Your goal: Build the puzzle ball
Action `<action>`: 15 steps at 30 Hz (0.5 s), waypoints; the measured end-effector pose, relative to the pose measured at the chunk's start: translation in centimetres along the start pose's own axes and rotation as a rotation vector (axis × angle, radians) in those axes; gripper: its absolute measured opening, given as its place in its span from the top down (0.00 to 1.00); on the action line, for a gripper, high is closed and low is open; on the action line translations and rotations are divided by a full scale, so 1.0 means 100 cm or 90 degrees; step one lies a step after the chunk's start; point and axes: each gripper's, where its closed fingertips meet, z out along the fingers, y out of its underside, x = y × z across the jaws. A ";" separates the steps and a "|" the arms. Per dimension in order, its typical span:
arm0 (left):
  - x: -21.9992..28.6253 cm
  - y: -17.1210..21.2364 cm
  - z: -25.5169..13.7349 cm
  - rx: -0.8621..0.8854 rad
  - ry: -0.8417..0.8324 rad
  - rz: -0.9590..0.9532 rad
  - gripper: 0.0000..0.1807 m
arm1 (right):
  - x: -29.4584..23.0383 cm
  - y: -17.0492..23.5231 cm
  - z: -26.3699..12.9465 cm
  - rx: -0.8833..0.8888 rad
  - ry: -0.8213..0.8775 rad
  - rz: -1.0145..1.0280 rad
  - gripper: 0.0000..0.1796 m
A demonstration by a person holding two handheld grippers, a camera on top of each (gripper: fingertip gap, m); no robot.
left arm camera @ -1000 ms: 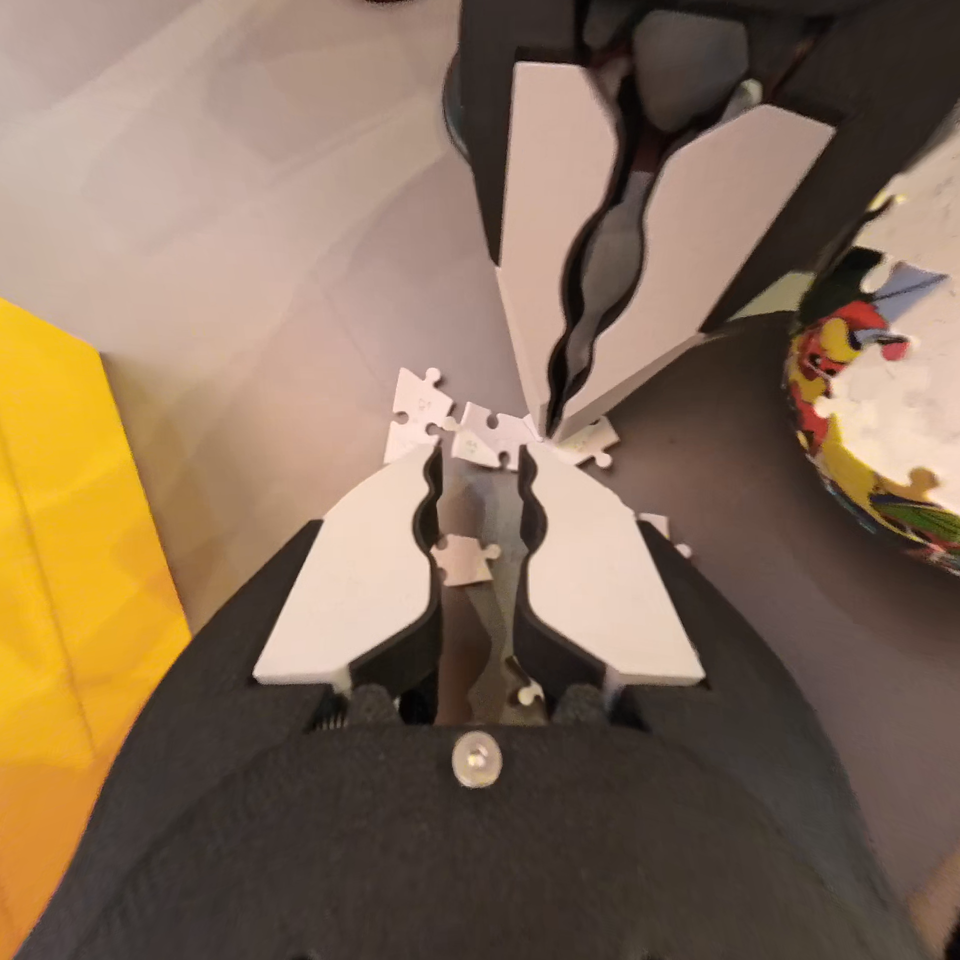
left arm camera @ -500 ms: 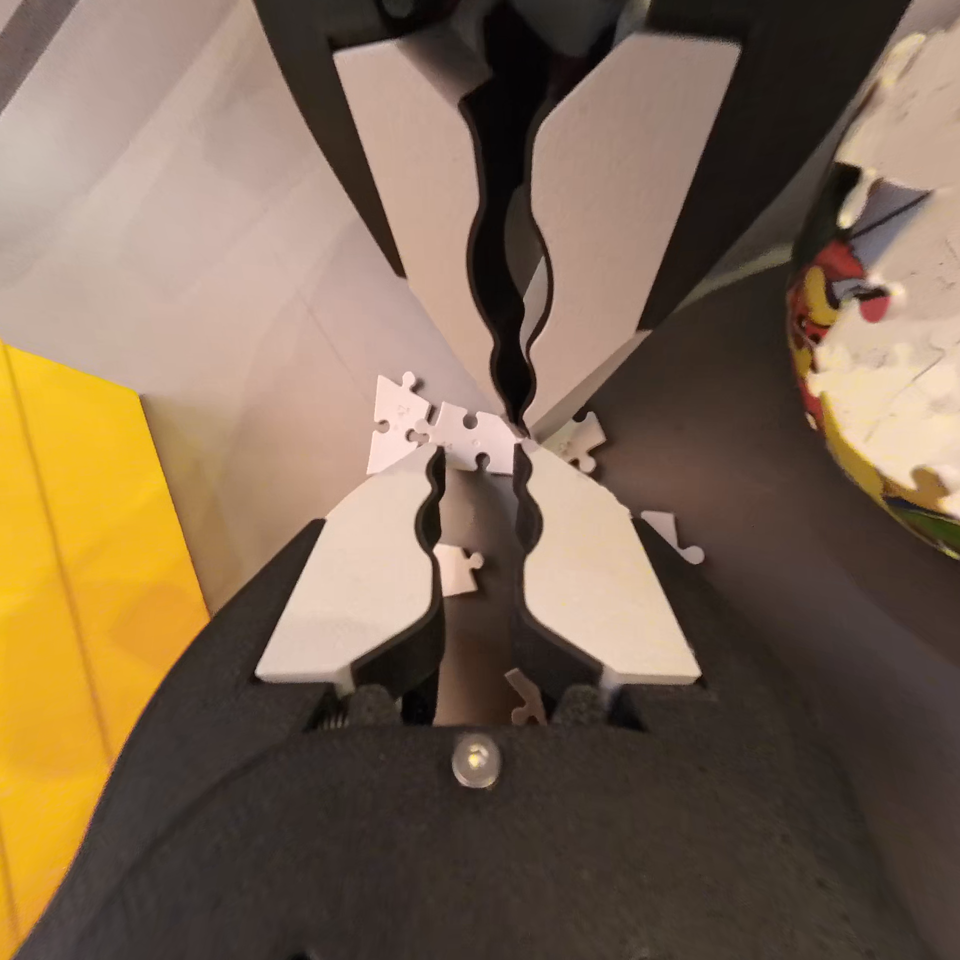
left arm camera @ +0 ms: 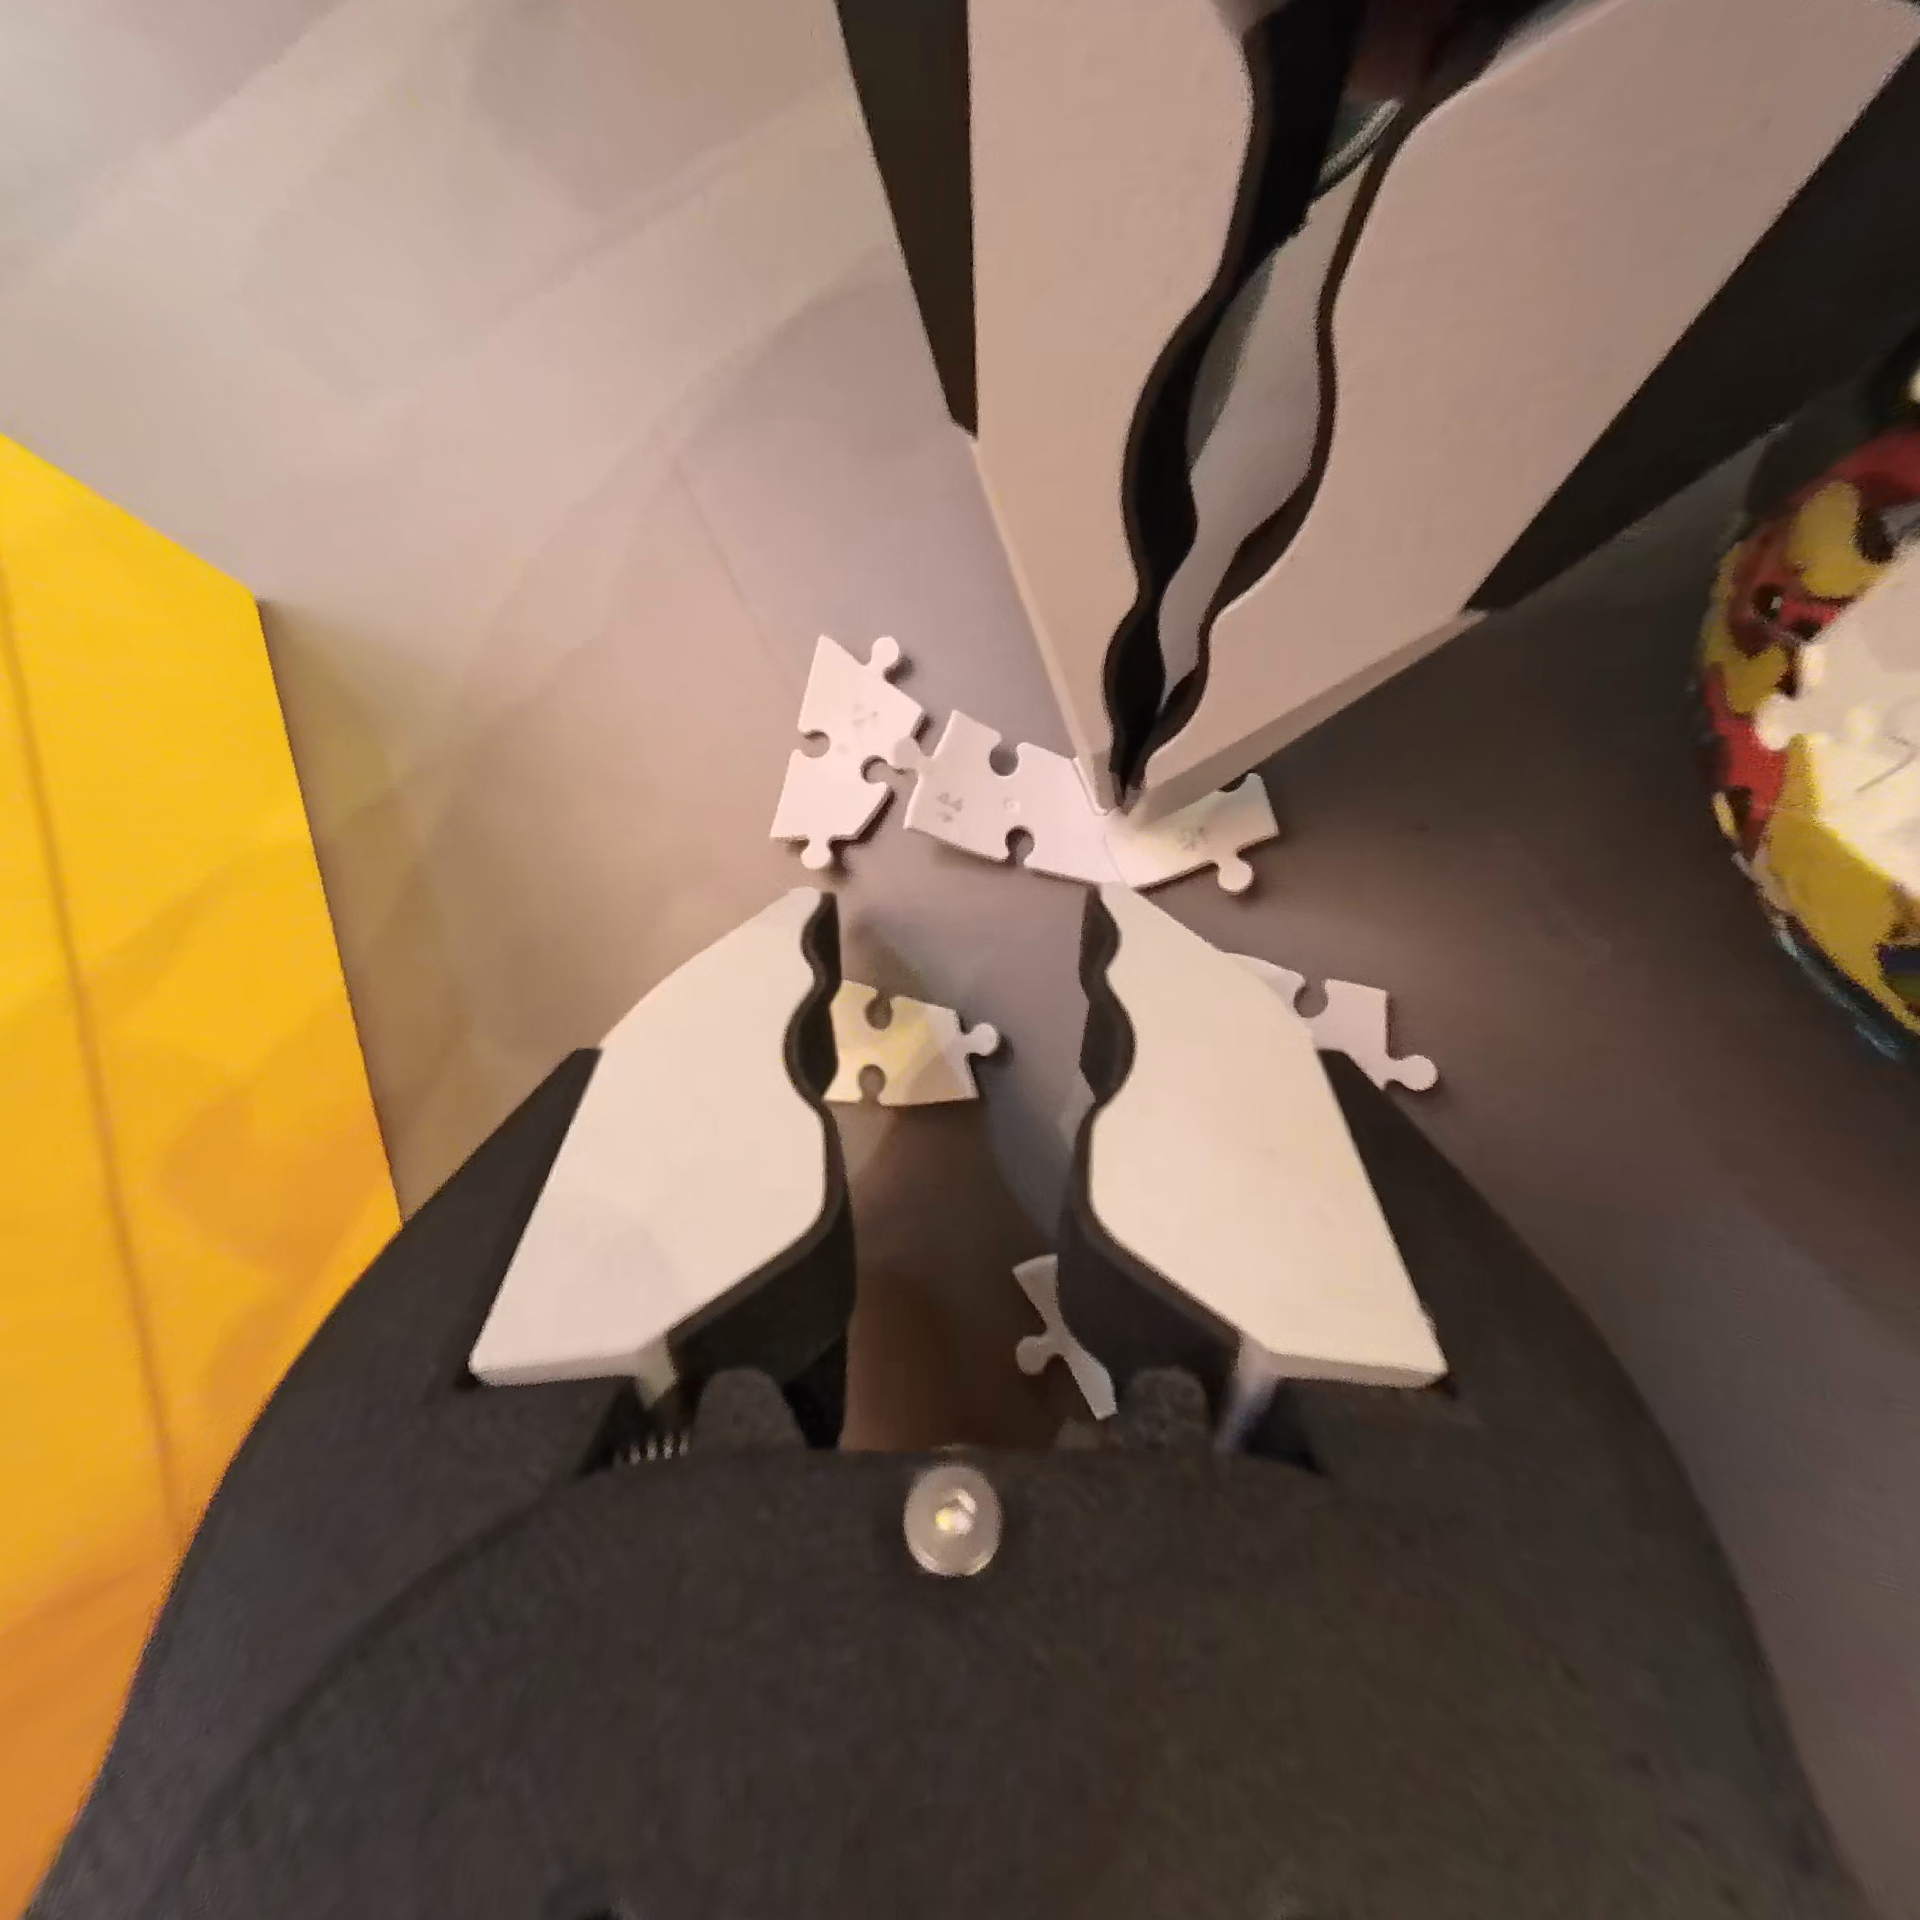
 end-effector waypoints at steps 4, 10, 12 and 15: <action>0.004 -0.003 -0.004 0.016 0.037 -0.039 0.75 | 0.000 -0.001 0.000 0.004 -0.005 0.015 1.00; 0.003 0.003 -0.006 0.011 0.039 -0.037 0.74 | 0.002 -0.004 0.001 0.036 -0.006 0.034 1.00; 0.002 0.006 -0.004 0.007 0.037 -0.035 0.74 | 0.001 -0.006 0.001 0.045 -0.011 0.034 1.00; 0.001 0.007 -0.004 0.007 0.036 -0.035 0.74 | 0.001 -0.011 0.001 0.054 -0.010 0.029 1.00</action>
